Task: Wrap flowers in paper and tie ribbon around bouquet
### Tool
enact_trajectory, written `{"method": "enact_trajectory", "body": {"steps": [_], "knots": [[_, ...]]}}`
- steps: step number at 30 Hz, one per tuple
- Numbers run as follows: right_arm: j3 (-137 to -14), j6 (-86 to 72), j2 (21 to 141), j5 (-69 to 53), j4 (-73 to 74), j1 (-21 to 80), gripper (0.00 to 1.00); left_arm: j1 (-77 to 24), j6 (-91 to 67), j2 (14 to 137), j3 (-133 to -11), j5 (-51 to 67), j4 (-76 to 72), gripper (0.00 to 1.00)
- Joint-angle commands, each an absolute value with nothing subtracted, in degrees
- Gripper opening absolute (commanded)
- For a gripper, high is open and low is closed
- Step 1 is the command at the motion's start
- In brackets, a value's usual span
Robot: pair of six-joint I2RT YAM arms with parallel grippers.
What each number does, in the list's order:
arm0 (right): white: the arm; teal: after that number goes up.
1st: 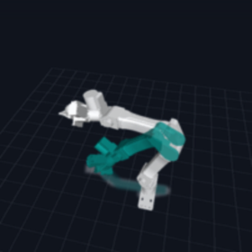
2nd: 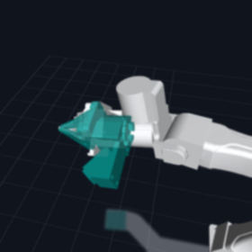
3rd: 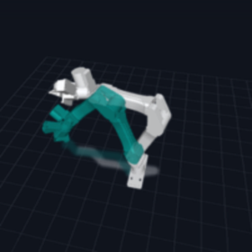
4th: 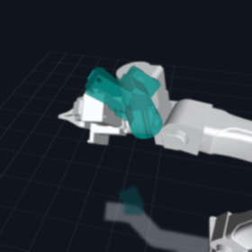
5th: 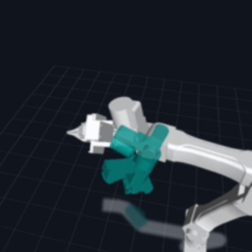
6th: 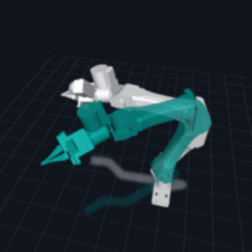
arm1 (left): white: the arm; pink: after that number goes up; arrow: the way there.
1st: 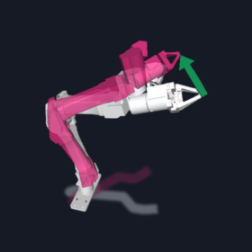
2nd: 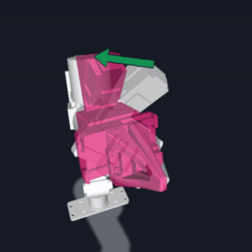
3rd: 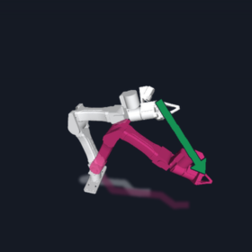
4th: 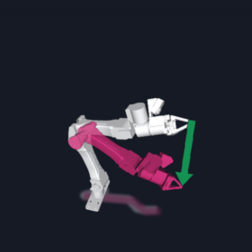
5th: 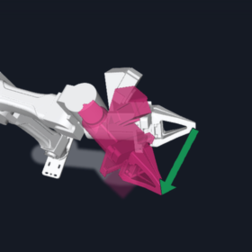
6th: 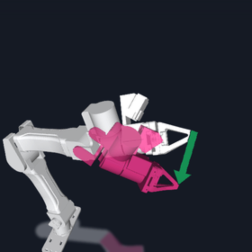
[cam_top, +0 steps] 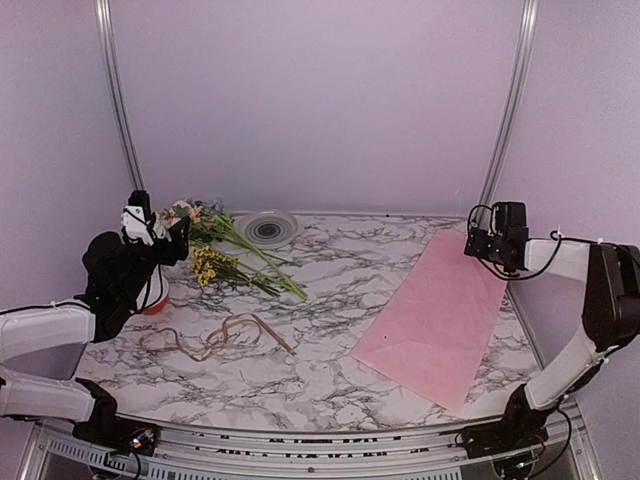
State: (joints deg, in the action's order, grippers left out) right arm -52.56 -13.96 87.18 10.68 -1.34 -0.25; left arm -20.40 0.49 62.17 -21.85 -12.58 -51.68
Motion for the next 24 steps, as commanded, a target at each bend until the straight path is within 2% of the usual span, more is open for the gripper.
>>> {"method": "enact_trajectory", "body": {"steps": [1,5,11,19,24], "knots": [[-56.24,-15.82,90.13,9.67,12.98,-3.15,0.86,-29.36,0.62,66.9,-32.61,-8.97,-33.34,0.87],[-55.35,-16.32,93.04,10.16,13.96,-6.37,0.95,-39.44,1.93,72.67,-35.09,-7.53,-32.77,0.87],[-52.7,-17.92,97.81,6.0,13.94,-11.23,0.97,-50.49,5.45,84.9,-41.28,-6.25,-31.11,0.89],[-52.54,-14.06,101.64,-5.2,11.71,-11.45,0.89,-54.9,8.36,102.89,-54.05,7.75,-25.48,0.92],[-55.71,-10.0,104.66,-13.12,10.83,-7.8,0.83,-55.38,11.04,113.17,-66.0,8.82,-11.88,0.87]]}}
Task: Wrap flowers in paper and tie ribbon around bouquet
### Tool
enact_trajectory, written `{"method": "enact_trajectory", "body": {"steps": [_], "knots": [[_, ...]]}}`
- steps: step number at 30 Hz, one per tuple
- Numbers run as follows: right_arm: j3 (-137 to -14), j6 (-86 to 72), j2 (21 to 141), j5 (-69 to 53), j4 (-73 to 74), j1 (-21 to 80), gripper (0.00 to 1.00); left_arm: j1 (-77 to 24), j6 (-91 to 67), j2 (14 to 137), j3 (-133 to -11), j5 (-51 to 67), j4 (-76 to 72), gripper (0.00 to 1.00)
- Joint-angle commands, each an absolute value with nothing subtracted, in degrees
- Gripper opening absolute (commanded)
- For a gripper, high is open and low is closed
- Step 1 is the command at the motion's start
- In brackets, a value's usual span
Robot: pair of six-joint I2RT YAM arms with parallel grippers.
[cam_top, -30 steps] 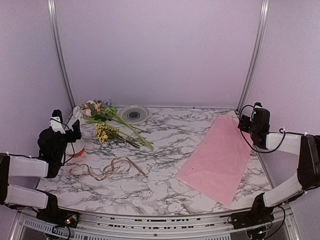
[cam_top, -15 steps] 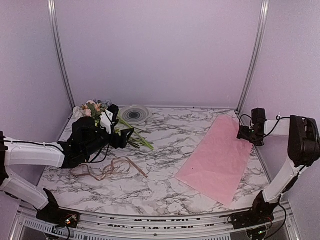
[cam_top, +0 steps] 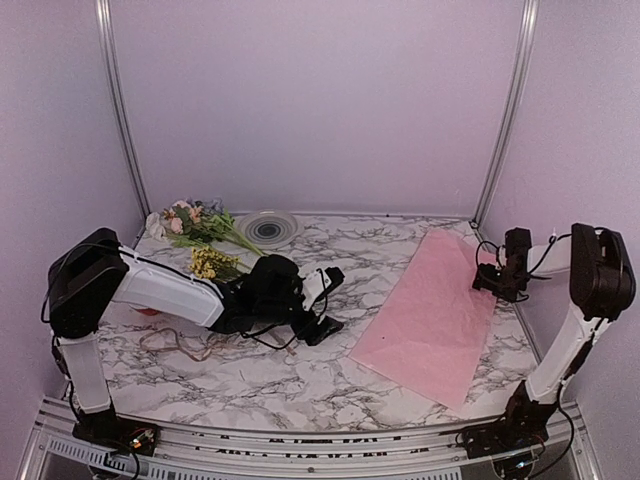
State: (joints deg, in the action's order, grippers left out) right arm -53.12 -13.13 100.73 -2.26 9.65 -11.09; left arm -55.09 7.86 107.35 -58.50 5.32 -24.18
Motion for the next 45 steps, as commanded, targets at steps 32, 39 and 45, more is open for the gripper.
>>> {"method": "enact_trajectory", "body": {"steps": [32,39,45], "knots": [[-50.08,-14.03,96.77,-35.98,11.44,11.55,0.5,-54.59,12.1,113.59,-61.3,1.03,-5.57,0.87],[-48.36,-14.99,96.9,-38.31,9.64,11.6,0.46,-54.58,12.06,113.71,-60.67,0.62,-6.22,0.87],[-47.91,-16.41,97.71,-43.04,7.13,11.67,0.25,-54.34,12.72,112.94,-60.08,0.01,-6.66,0.87]]}}
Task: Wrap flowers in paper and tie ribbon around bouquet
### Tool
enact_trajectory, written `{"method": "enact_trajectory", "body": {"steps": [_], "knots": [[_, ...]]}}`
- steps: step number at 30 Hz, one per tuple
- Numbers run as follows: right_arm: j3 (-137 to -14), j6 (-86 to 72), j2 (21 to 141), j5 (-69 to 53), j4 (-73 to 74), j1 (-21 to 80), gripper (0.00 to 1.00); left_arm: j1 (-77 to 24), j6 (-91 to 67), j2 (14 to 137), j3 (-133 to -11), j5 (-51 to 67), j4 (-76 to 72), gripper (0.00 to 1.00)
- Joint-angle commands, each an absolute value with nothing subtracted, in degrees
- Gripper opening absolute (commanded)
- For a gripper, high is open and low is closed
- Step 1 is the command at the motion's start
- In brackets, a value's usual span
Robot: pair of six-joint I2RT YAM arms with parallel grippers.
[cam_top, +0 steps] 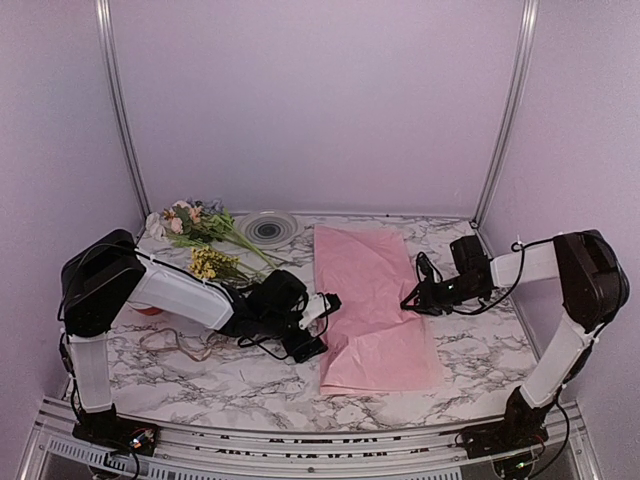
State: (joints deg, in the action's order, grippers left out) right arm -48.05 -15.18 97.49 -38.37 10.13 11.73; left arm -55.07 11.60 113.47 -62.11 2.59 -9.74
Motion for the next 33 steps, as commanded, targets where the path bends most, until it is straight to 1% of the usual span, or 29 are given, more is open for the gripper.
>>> {"method": "enact_trajectory", "body": {"steps": [1,4,5,8,12,14,19,22,24,25,27,33], "knots": [[-47.95,-16.96,97.72,-43.5,6.43,11.68,0.19,-54.16,12.7,112.74,-59.76,0.08,-6.75,0.86],[-48.47,-17.32,98.47,-42.81,5.91,11.68,0.01,-54.05,13.7,110.65,-58.1,1.18,-11.13,0.85],[-48.59,-17.38,98.69,-42.22,5.91,11.69,0.0,-54.1,14.08,109.64,-57.43,2.07,-12.61,0.84],[-48.55,-17.91,98.56,-41.77,5.65,11.69,0.0,-55.13,16.1,106.41,-55.94,1.73,-16.48,0.82],[-48.19,-19.57,95.35,-41.86,5.24,11.69,0.0,-55.63,17.37,100.11,-52.91,-1.55,-21.43,0.82],[-47.47,-21.47,93.13,-41.8,4.2,11.68,0.0,-55.82,18.71,96.92,-51.58,-0.36,-22.05,0.82],[-45.71,-27.75,87.5,-41.81,0.01,13.0,0.0,-62.58,28.59,91.8,-48.73,-1.52,-22.11,0.83],[-46.22,-30.45,84.18,-40.95,-0.77,15.01,0.0,-66.55,31.96,91.96,-47.65,-2.22,-22.8,0.85],[-47.05,-31.62,82.24,-39.49,-0.39,16.21,0.0,-68.05,32.9,93.0,-47.23,-4.88,-24.15,0.88],[-47.37,-32.3,81.24,-38.57,-0.28,16.8,0.0,-68.9,33.09,93.69,-47.12,-6.73,-25.35,0.9],[-47.67,-33.91,79.47,-37.14,-0.48,17.99,0.0,-70.49,34.72,95.14,-46.76,-11.27,-28.98,0.98],[-48.78,-38.89,74.28,-34.61,-2.72,20.26,0.0,-72.25,39.72,99.49,-42.37,-22.59,-45.26,0.99]]}}
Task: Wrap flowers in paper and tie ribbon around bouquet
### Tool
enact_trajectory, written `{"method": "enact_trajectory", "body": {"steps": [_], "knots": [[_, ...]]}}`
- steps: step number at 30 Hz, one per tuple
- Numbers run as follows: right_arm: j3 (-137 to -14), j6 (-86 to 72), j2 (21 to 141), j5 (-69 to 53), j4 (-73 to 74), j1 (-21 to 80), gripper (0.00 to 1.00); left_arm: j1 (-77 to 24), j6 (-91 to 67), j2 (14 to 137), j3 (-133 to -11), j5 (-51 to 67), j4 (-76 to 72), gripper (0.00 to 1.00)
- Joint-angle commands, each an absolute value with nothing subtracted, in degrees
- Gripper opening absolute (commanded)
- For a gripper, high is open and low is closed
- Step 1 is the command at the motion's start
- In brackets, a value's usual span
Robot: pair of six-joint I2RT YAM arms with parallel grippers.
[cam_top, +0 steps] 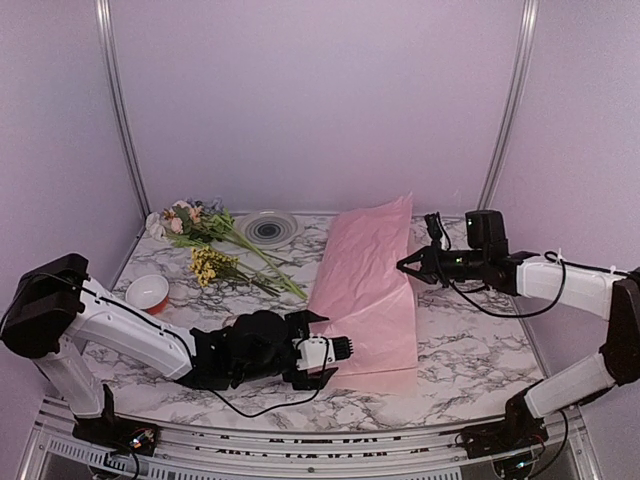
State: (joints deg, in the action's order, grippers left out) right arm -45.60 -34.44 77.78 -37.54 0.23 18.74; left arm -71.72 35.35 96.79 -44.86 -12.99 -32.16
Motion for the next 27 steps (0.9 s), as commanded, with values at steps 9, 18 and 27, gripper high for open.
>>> {"method": "enact_trajectory", "body": {"steps": [9,18,27], "knots": [[-51.58,-41.39,70.01,-30.89,-2.88,23.12,0.0,-72.25,34.8,98.3,-37.87,-17.06,-49.21,0.99],[-54.92,-41.45,69.3,-30.45,-2.72,24.82,0.0,-71.31,35.47,101.33,-39.47,-26.51,-52.7,0.99],[-55.52,-41.99,67.7,-30.96,-2.53,24.86,0.0,-70.19,40.59,108.46,-40.67,-28.91,-60.6,0.99]]}}
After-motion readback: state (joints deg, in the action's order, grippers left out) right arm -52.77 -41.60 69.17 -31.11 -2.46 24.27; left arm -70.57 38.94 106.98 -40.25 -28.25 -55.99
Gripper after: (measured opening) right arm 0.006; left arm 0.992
